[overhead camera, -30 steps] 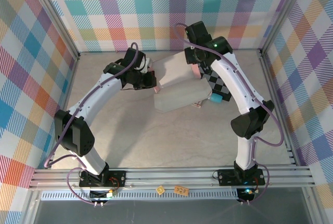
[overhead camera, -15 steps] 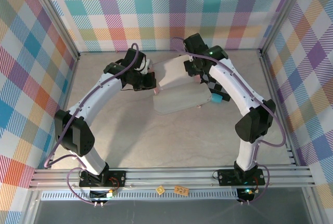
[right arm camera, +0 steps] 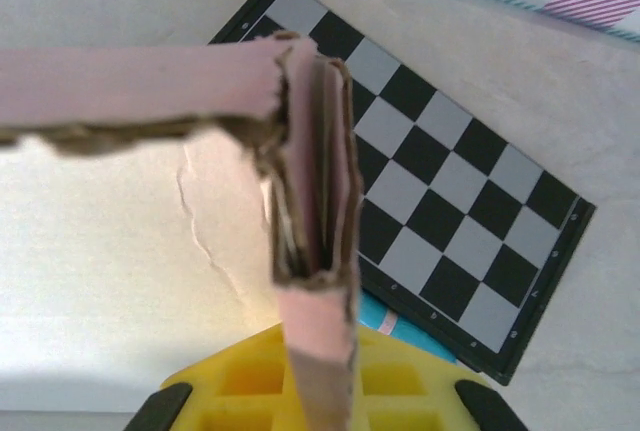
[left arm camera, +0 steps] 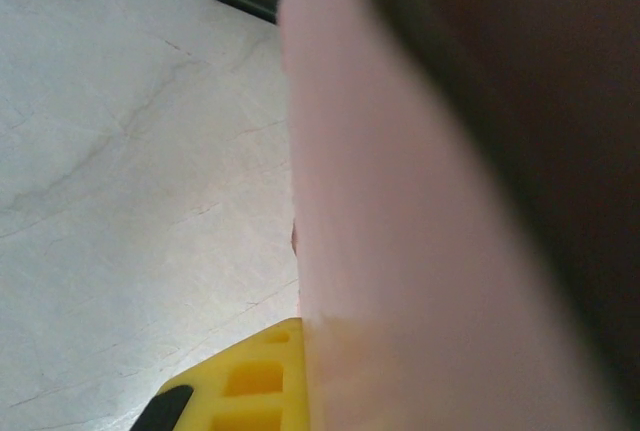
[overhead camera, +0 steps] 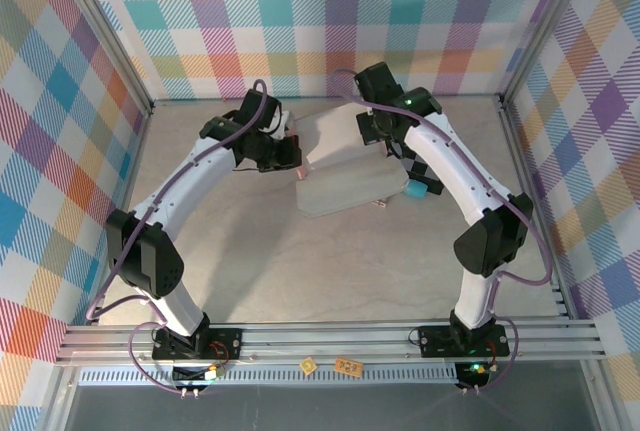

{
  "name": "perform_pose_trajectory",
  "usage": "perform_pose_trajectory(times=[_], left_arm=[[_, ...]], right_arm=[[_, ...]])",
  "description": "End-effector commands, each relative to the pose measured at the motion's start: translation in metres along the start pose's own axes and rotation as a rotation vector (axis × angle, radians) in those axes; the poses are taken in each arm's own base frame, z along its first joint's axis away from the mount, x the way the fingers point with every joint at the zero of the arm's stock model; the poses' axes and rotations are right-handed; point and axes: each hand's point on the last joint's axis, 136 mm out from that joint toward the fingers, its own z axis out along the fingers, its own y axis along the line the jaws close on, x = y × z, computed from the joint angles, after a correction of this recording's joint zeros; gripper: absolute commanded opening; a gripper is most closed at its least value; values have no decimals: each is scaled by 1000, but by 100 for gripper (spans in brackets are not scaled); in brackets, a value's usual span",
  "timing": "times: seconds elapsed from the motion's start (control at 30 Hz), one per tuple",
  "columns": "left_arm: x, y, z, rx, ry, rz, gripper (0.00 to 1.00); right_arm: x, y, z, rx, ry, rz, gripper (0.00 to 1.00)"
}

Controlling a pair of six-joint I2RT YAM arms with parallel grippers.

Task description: Fold the paper box

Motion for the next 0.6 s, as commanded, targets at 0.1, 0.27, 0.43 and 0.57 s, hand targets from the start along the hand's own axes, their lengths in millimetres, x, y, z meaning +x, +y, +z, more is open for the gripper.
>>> perform_pose_trajectory(times=[0.1, 0.27, 0.43, 0.57], left_arm=[[-2, -8, -3, 4, 19, -11, 0], [-3, -12, -1, 12, 27, -23, 0], [0, -14, 2, 15, 46, -29, 0], [1, -15, 4, 24, 55, -37, 0]], right_arm=[[-4, -20, -2, 198, -11, -33, 2], [-4, -32, -1, 336, 0, -35, 0], [-4, -37, 0, 403, 18, -30, 0], [-1, -35, 2, 409, 34, -28, 0]])
